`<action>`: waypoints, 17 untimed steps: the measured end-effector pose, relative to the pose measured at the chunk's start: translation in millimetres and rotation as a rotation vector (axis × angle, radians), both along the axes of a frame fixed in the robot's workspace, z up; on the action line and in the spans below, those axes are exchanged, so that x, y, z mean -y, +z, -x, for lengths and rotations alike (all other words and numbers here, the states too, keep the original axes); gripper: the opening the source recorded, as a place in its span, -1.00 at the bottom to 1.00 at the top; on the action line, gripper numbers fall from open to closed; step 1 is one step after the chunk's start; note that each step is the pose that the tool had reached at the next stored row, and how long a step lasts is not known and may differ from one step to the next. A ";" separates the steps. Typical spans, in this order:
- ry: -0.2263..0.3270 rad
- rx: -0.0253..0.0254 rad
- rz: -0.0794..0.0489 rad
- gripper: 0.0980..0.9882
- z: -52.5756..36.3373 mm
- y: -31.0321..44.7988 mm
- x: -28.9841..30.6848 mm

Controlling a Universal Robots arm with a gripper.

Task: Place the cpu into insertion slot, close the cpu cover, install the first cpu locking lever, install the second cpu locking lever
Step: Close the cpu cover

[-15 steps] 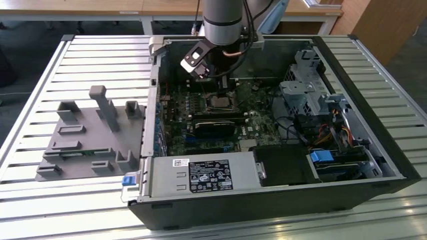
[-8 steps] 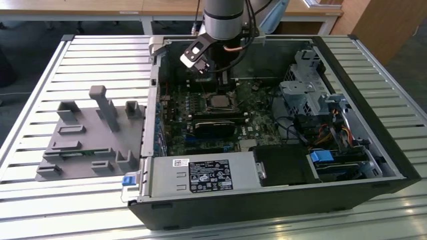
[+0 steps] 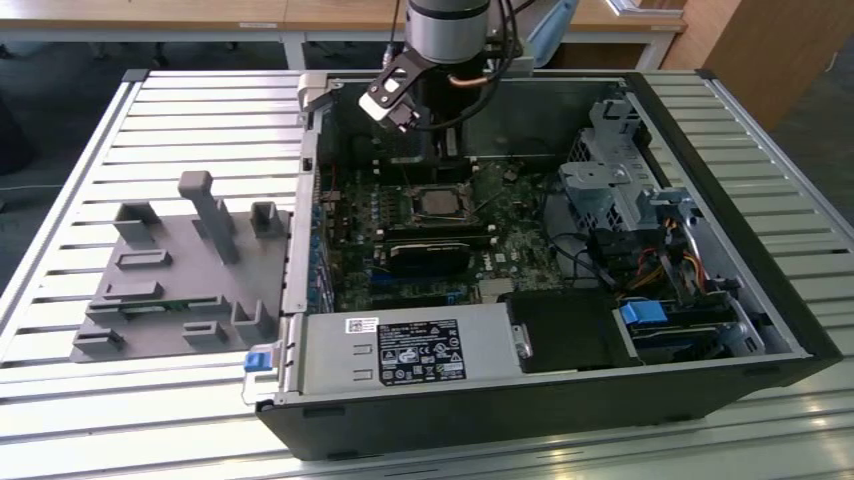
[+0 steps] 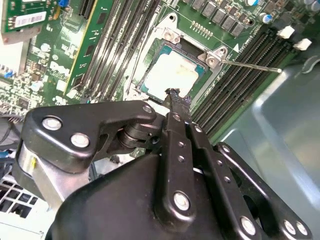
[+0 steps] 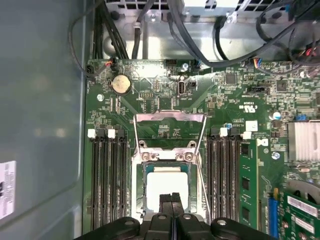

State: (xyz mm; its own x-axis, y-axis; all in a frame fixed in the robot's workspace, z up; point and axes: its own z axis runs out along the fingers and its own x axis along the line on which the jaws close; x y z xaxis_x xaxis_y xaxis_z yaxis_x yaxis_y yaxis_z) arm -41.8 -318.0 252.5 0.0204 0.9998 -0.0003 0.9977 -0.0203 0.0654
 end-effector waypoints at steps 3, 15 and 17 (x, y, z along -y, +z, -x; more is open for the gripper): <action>0.000 0.0000 0.000 -0.98 0.0 5.8 0.0; 0.000 0.0000 0.000 -0.98 0.0 24.1 0.0; 0.000 0.0000 0.000 -0.98 0.0 29.8 0.0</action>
